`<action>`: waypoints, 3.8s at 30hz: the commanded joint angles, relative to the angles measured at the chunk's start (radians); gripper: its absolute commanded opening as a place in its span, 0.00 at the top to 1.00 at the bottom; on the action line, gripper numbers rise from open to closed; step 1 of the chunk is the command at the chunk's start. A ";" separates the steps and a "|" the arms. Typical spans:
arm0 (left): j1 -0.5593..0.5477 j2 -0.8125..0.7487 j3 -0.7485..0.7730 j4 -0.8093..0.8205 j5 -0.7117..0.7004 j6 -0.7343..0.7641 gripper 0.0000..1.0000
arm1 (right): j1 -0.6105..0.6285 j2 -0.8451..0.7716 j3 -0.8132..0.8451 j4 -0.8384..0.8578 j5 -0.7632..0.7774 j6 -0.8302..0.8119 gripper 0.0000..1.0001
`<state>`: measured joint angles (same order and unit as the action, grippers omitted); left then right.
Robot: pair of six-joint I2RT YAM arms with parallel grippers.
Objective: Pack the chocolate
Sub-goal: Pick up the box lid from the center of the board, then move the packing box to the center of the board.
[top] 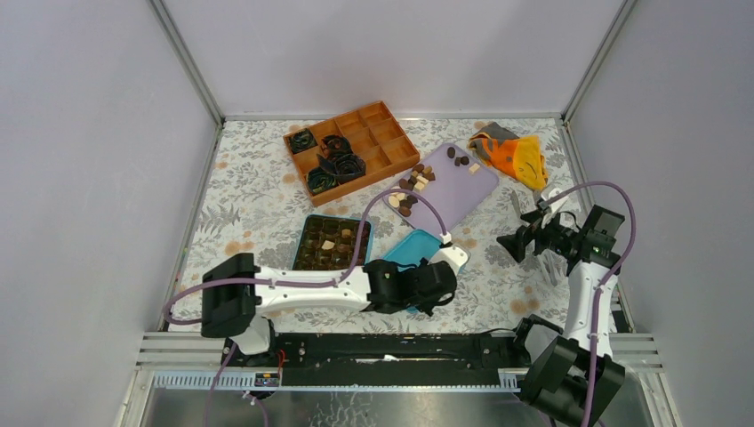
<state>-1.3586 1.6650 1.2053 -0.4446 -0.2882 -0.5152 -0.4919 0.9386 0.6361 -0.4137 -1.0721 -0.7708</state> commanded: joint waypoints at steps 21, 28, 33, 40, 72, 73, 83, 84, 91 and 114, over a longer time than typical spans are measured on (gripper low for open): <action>0.379 -0.256 -0.192 0.203 0.919 0.321 1.00 | 0.232 -0.031 -0.066 -0.202 -0.095 -0.565 0.00; 0.450 -0.174 -0.139 0.202 1.142 0.331 1.00 | 0.375 -0.017 -0.095 -0.175 -0.097 -0.694 0.00; 0.462 -0.110 -0.098 0.187 1.202 0.337 1.00 | 0.440 -0.007 -0.122 -0.129 -0.113 -0.730 0.01; 0.477 -0.068 -0.052 0.208 1.261 0.327 1.00 | 0.518 -0.012 -0.127 -0.125 -0.126 -0.778 0.25; 0.566 -0.664 -0.381 0.307 0.340 0.172 0.30 | 0.404 -0.088 0.038 -0.232 -0.144 -0.356 1.00; 0.566 -0.684 -0.403 0.280 0.301 0.159 0.25 | 0.393 -0.086 0.047 -0.224 -0.133 -0.320 1.00; 0.567 -0.629 -0.430 0.095 0.129 0.003 0.38 | 0.326 -0.078 0.052 -0.184 -0.114 -0.223 1.00; 0.567 -0.604 -0.421 0.083 0.119 -0.008 0.42 | 0.322 -0.078 0.050 -0.182 -0.114 -0.220 1.00; 0.567 -0.421 -0.373 0.056 0.151 -0.038 0.54 | 0.305 -0.074 0.049 -0.179 -0.110 -0.217 1.00; 0.564 -0.217 -0.323 0.141 0.401 -0.046 0.53 | 0.289 -0.081 0.061 -0.164 -0.072 -0.180 1.00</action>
<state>-0.7967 1.4448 0.8688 -0.3882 -0.0029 -0.5468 -0.1898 0.8680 0.6533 -0.6155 -1.1461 -1.0035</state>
